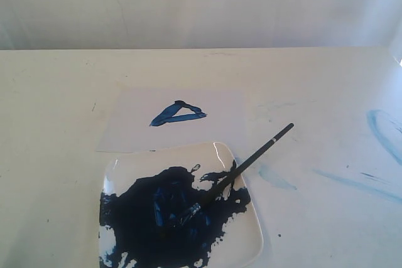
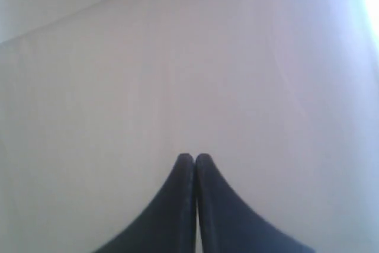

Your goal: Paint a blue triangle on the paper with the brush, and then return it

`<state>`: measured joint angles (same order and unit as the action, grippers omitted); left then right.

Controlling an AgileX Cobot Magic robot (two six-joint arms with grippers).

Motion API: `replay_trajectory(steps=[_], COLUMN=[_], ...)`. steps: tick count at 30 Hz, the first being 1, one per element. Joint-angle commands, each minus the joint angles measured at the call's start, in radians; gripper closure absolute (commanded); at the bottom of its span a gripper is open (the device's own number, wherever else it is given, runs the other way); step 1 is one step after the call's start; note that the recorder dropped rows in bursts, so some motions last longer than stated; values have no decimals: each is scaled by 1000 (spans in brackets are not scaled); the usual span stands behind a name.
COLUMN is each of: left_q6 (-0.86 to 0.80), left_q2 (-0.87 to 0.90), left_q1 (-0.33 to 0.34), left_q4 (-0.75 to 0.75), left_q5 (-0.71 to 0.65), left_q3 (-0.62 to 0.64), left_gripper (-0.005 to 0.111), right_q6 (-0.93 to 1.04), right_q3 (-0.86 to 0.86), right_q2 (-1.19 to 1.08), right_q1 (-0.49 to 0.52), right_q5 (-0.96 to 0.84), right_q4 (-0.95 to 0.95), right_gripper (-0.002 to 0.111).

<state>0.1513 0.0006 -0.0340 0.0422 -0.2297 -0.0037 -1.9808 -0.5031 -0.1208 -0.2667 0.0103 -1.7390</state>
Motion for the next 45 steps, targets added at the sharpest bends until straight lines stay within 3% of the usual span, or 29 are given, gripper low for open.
replay_trajectory(steps=[1, 7, 9, 10, 13, 16, 18, 25, 30, 45], left_q6=[6, 6, 6, 6, 6, 6, 6, 6, 6, 6], left_q2=[-1, -1, -1, -1, -1, -1, -1, -1, -1, -1], left_q1=[-5, -5, -5, -5, -5, -5, -5, -5, -5, -5], left_q4=[-8, -8, -8, -8, -8, -8, -8, -8, -8, -8], left_q5=[1, 1, 1, 1, 1, 1, 1, 1, -1, -1], left_q3=[4, 4, 4, 4, 4, 4, 4, 4, 4, 4], left_gripper=[107, 107, 107, 107, 107, 107, 107, 107, 107, 107], right_q6=[-123, -117, 45, 173, 832, 1758, 2050, 2088, 2086, 2045], right_q3=[6, 6, 26, 45, 111, 237, 327, 503, 503, 503], right_q2=[44, 54, 53, 53, 59, 61, 63, 121, 121, 121], right_q1=[74, 74, 74, 74, 76, 76, 76, 78, 78, 76], right_q5=[9, 105, 99, 95, 19, -99, -152, -179, -328, -326], right_q4=[89, 893, 1094, 1198, 1545, 1617, 1646, 1807, 1786, 1789], right_gripper=[108, 108, 108, 108, 108, 108, 108, 108, 108, 108])
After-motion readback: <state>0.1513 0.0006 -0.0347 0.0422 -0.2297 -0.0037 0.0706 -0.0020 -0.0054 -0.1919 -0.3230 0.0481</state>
